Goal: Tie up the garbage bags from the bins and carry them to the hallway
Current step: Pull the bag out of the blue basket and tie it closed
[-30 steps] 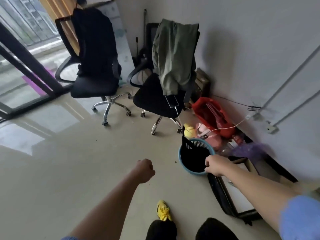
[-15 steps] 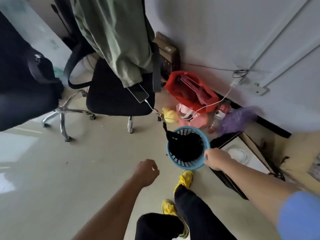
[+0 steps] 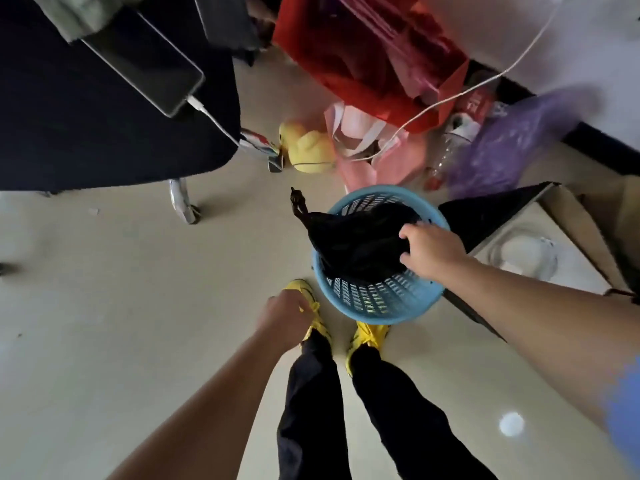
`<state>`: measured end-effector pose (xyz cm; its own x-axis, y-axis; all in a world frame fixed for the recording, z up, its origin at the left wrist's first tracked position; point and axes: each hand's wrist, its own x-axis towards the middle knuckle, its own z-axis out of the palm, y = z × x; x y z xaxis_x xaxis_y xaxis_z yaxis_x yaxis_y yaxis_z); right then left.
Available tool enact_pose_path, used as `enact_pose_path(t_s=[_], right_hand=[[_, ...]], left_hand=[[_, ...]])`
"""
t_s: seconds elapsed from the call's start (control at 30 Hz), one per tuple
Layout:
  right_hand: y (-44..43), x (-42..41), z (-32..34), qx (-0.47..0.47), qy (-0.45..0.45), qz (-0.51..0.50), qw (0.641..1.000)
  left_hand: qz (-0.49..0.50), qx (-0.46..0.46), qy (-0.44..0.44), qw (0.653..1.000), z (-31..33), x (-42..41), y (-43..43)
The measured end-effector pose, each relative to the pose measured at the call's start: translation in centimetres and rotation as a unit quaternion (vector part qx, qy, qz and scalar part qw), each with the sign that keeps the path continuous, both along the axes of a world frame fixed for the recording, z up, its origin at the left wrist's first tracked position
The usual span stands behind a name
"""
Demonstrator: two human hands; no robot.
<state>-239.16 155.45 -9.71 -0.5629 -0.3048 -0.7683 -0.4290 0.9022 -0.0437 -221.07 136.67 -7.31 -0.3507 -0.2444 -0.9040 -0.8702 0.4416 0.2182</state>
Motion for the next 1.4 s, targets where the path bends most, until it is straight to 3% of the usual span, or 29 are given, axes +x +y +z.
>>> enact_pose_path(t_s=[0.27, 0.47, 0.73, 0.93, 1.17, 1.4], right_hand=[[-3.3, -1.0, -13.8, -0.008, 0.005, 0.142, 0.990], [-3.1, -1.3, -16.5, 0.085, -0.042, 0.158, 0.983], [-0.5, -1.2, -8.4, 0.039, -0.058, -0.018, 0.997], [-0.2, -0.7, 0.2, 0.003, -0.084, -0.130, 0.988], [-0.5, 3.5, 10.2, -0.046, -0.069, -0.179, 0.980], [-1.4, 12.5, 14.5, -0.072, -0.051, -0.228, 0.970]], left_hand=[[-0.036, 0.008, -0.039, 0.999, -11.7, 1.1, -0.9], [-0.035, 0.010, -0.046, 0.998, -13.5, 1.0, -1.5], [0.006, 0.010, -0.021, 1.000, -6.6, -0.6, -1.7], [0.114, 0.012, -0.008, 0.993, 1.1, 1.0, -1.5], [0.145, -0.013, 0.019, 0.989, 10.1, 7.4, -1.0], [0.144, -0.032, 0.037, 0.988, 13.1, 17.2, -3.1]])
